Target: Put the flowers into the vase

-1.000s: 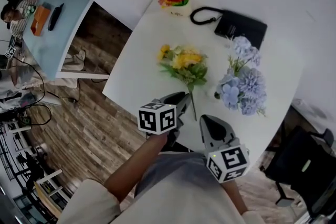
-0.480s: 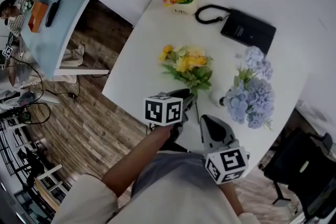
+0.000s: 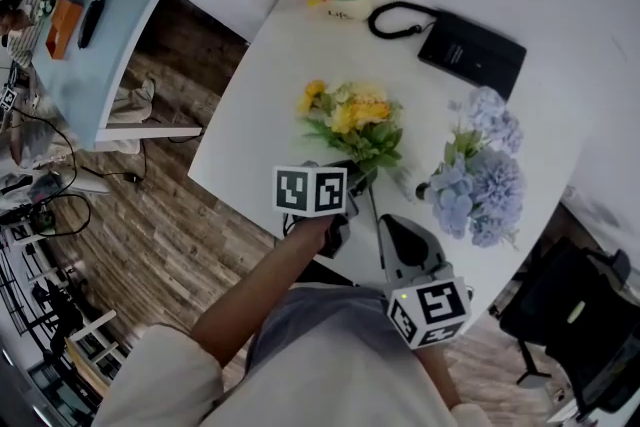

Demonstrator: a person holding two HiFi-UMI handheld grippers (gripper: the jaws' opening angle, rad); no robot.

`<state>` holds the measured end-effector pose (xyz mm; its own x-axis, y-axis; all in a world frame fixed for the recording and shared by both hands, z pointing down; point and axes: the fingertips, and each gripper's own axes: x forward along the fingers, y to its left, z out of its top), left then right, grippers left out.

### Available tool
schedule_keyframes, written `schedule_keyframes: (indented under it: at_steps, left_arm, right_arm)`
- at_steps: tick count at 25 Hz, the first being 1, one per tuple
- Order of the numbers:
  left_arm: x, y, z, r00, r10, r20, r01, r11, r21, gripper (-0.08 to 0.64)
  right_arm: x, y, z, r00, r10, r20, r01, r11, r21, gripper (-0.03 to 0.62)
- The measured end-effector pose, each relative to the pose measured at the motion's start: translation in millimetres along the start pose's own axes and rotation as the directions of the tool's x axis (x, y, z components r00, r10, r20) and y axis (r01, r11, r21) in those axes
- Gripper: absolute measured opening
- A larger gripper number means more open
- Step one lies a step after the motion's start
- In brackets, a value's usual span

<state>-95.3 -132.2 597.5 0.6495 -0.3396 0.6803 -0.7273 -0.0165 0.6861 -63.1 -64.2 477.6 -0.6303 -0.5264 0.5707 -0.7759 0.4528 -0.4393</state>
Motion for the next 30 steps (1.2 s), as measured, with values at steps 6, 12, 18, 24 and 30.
schedule_keyframes:
  at_steps: [6,12,18,24,30]
  left_arm:
    - [5,-1,2,0.999,-0.040,0.010,0.041,0.998,-0.057,0.095]
    - [4,-1,-1,0.996,-0.093,0.018,0.094,0.987,-0.127,0.066]
    - [0,-7,-1,0.992,-0.115,0.048,0.121,0.985,-0.125,0.052]
    - [-9,-15,1,0.984,-0.147,0.105,0.160,0.978,-0.133,0.048]
    - [-23,-20,6,0.973,-0.157,0.171,0.179,0.976,-0.126,0.046]
  right_arm:
    - [-1,-2,1,1.000,-0.001,0.002,0.001,1.000,0.000,0.023]
    - [-2,-2,2,1.000,0.000,0.004,0.000,1.000,-0.007,0.023]
    - [-4,-2,2,1.000,0.004,0.011,-0.004,1.000,-0.020,0.023]
    - [-10,1,2,1.000,0.004,0.020,-0.004,0.999,-0.034,0.023]
    - [-16,6,3,0.999,0.007,0.036,-0.005,0.998,-0.057,0.023]
